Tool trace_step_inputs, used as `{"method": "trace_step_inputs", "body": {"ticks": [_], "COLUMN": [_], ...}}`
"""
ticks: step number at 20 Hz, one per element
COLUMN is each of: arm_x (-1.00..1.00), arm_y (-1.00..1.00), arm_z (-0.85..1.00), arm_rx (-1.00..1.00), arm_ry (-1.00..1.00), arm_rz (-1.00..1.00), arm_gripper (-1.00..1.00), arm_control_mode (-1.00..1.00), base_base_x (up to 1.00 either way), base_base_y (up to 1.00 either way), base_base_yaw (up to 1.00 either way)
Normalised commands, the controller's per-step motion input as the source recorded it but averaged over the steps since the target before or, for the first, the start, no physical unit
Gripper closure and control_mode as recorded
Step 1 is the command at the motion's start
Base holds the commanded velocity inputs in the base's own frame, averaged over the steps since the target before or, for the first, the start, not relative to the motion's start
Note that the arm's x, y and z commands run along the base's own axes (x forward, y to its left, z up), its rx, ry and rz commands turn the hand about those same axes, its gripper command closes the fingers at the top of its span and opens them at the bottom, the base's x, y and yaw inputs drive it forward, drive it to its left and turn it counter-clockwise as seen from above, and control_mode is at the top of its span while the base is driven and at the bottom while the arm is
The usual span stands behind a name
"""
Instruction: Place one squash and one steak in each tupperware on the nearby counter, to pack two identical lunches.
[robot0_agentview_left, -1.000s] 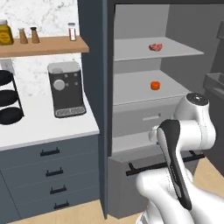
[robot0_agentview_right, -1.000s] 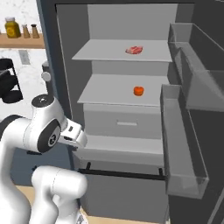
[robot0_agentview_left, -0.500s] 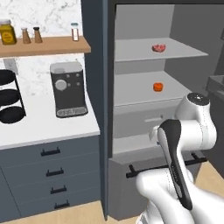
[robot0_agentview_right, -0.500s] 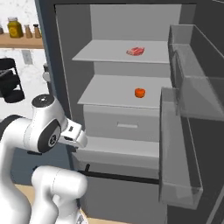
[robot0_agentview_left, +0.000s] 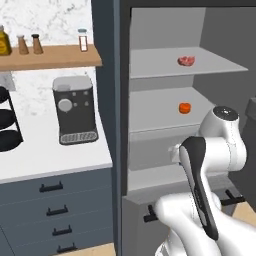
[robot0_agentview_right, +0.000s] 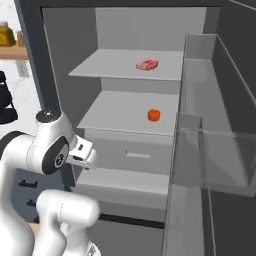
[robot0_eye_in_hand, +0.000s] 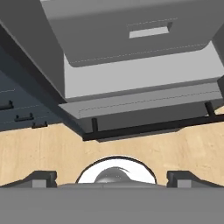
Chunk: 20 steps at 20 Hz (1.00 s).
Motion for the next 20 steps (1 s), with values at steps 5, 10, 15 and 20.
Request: {"method": "trace_step_inputs", "body": {"ticks": [5, 10, 15, 20], "arm_x": [0.0, 0.0, 0.0, 0.0], "arm_y": [0.0, 0.0, 0.0, 0.0], "arm_z": [0.0, 0.0, 0.0, 0.0], "arm_rx": [0.0, 0.0, 0.0, 0.0], "arm_ry": [0.0, 0.0, 0.0, 0.0], "arm_rz": [0.0, 0.0, 0.0, 0.0], "arm_gripper": [-1.0, -1.0, -1.0, -1.0], "arm_control_mode": [1.0, 1.0, 1.0, 1.0], "base_base_x": [0.48, 0.3, 0.13, 0.17], "base_base_y": [-0.44, -0.29, -0.11, -0.06], "base_base_yaw": [0.06, 0.01, -0.04, -0.13]}}
